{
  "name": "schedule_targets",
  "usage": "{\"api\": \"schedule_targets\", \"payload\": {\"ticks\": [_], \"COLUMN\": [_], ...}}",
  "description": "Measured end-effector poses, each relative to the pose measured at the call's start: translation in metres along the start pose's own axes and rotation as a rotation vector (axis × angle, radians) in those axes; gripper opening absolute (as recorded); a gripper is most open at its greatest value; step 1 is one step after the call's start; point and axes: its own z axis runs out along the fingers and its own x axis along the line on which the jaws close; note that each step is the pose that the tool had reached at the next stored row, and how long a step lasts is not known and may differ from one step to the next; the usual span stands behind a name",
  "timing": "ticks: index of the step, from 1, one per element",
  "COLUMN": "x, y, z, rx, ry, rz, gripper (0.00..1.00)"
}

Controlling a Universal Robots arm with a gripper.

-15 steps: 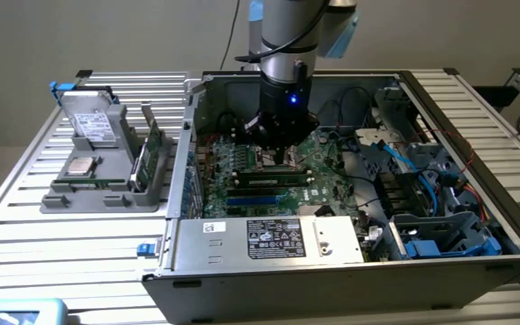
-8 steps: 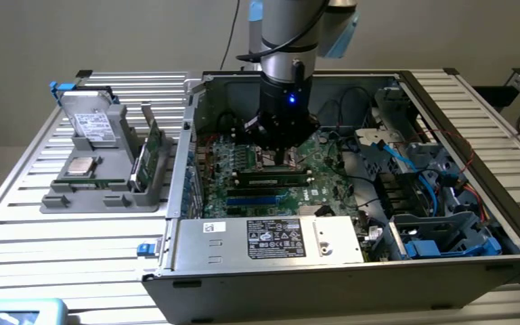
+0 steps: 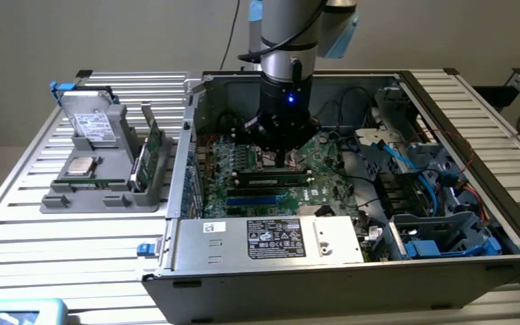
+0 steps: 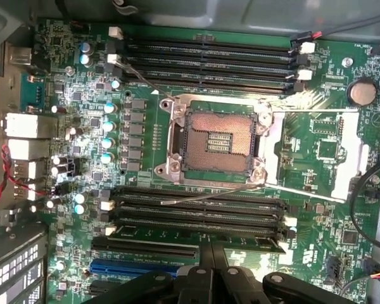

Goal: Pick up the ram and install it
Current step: 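Press down the ram until it locks into place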

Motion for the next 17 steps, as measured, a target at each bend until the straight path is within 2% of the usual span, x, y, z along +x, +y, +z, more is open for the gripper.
{"api": "schedule_targets", "payload": {"ticks": [4, 8, 11, 17], "x": [0.0, -0.0001, -0.0003, -0.0003], "y": [0.0001, 0.0, 0.0, 0.0], "z": [0.0001, 0.0, 0.0, 0.0], "rx": [0.0047, 0.0191, 0.0259, 0.0265], "ry": [-0.0007, -0.005, -0.0053, -0.0053], "rz": [0.038, 0.057, 0.069, 0.07], "gripper": [0.11, 0.11, 0.11, 0.11]}}
